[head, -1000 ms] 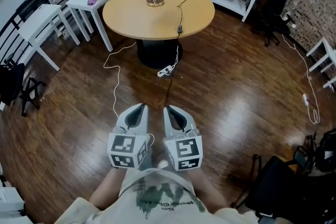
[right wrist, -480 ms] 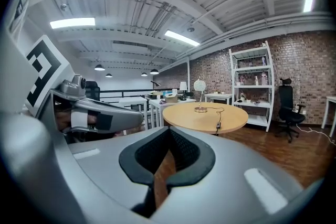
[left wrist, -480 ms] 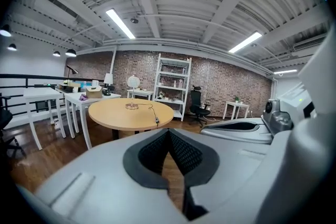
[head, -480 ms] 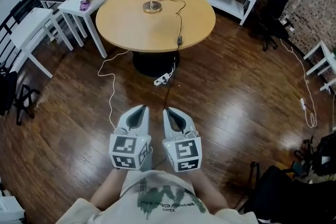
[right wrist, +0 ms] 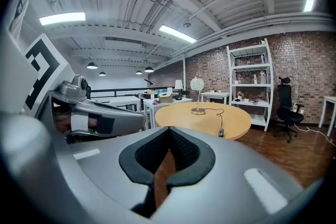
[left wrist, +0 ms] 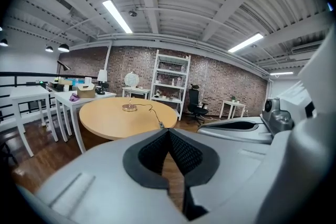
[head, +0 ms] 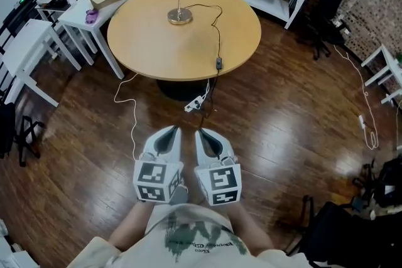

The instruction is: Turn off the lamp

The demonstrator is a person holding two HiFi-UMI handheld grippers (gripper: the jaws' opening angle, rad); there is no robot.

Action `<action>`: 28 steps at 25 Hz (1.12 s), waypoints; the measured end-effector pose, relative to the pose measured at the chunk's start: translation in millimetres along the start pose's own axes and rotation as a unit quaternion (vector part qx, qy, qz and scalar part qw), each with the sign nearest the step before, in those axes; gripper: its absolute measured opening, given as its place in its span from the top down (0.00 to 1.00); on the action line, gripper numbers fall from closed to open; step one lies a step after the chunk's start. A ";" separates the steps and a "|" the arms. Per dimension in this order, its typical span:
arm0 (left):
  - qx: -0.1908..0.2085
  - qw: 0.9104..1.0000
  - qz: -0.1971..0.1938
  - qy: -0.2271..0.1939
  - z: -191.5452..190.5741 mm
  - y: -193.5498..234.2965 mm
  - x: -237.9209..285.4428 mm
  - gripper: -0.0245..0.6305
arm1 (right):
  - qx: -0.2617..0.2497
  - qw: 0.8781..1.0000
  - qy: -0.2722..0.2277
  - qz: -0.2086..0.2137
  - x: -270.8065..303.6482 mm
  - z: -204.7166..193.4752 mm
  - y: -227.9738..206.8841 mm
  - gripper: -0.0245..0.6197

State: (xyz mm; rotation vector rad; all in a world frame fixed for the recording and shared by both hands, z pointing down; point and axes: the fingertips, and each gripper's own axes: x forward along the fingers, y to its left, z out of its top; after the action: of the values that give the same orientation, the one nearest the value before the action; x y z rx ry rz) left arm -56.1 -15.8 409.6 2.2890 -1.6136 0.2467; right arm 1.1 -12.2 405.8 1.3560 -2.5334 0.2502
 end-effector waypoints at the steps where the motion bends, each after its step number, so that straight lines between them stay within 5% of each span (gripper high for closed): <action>1: 0.000 1.000 -0.003 0.001 2.5 7.3 7.0 0.97 | 0.000 1.000 0.001 -0.003 10.0 1.8 -1.3 0.96; 12: -0.003 0.999 -0.036 0.004 28.2 69.1 64.2 0.97 | -0.005 0.999 0.007 -0.039 88.7 27.7 -13.6 0.96; 28: -0.006 0.999 -0.043 0.007 34.2 92.0 120.9 0.97 | 0.007 0.997 0.014 -0.074 134.0 22.6 -63.7 0.96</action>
State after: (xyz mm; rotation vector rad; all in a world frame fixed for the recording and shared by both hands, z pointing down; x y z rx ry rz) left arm -102.5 -162.7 432.4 2.3366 -1.5007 0.2320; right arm -20.3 -159.2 426.8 1.5250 -2.3990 0.2569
